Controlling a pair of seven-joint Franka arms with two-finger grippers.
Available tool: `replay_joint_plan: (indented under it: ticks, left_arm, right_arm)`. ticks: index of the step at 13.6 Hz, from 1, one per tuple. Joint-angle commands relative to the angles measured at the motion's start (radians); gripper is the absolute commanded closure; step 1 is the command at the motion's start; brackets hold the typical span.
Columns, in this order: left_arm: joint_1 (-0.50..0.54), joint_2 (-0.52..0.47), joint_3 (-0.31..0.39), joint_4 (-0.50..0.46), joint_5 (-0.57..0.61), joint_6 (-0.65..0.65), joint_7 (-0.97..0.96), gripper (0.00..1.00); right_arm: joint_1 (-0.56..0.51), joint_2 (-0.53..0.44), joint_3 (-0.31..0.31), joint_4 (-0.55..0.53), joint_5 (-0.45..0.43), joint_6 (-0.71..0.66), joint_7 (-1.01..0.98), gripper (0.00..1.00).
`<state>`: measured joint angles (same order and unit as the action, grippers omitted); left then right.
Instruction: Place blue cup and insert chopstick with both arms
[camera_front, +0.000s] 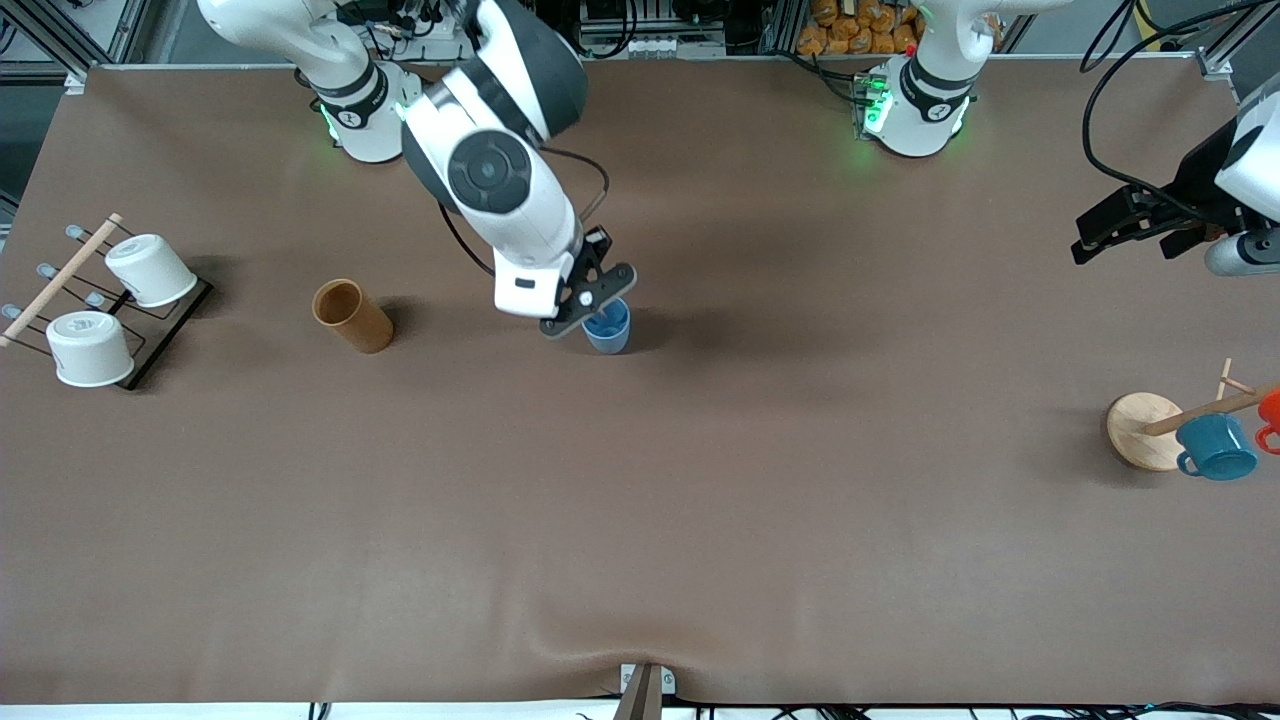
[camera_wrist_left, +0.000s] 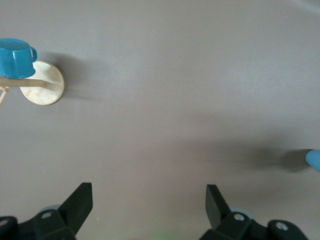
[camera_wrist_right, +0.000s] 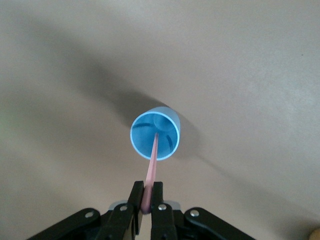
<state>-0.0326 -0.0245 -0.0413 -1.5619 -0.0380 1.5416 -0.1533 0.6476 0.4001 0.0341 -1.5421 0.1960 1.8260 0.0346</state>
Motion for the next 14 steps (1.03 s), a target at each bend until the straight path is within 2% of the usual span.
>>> replay_joint_plan:
  ticks: [1, 2, 3, 6, 9, 12, 14]
  left_arm:
    - [-0.004, -0.035, 0.012, -0.035, -0.008, -0.005, 0.014, 0.00]
    - [0.000, -0.029, 0.011, -0.030, -0.008, -0.003, 0.014, 0.00]
    - [-0.001, -0.026, 0.011, -0.024, -0.008, -0.003, 0.012, 0.00]
    - [0.000, -0.025, 0.006, -0.024, -0.006, 0.005, 0.012, 0.00]
    - [-0.003, -0.012, 0.004, -0.021, -0.002, 0.006, 0.012, 0.00]
    - [0.000, -0.015, 0.003, -0.021, 0.003, 0.006, 0.012, 0.00]
    - [0.003, -0.018, 0.003, -0.021, 0.003, 0.006, 0.014, 0.00]
  right_arm:
    - [0.029, 0.025, -0.010, 0.008, -0.015, 0.025, 0.051, 0.75]
    - [0.027, 0.025, -0.010, 0.008, -0.021, 0.025, 0.074, 0.30]
    - [0.024, 0.023, -0.011, 0.011, -0.027, 0.025, 0.094, 0.00]
    - [-0.003, -0.021, -0.023, 0.016, -0.036, -0.008, 0.099, 0.00]
    - [-0.087, -0.119, -0.083, 0.017, -0.038, -0.108, 0.096, 0.00]
    - [-0.228, -0.208, -0.094, 0.013, -0.041, -0.181, 0.079, 0.00]
    - [-0.355, -0.253, -0.089, 0.014, -0.041, -0.253, 0.001, 0.00]
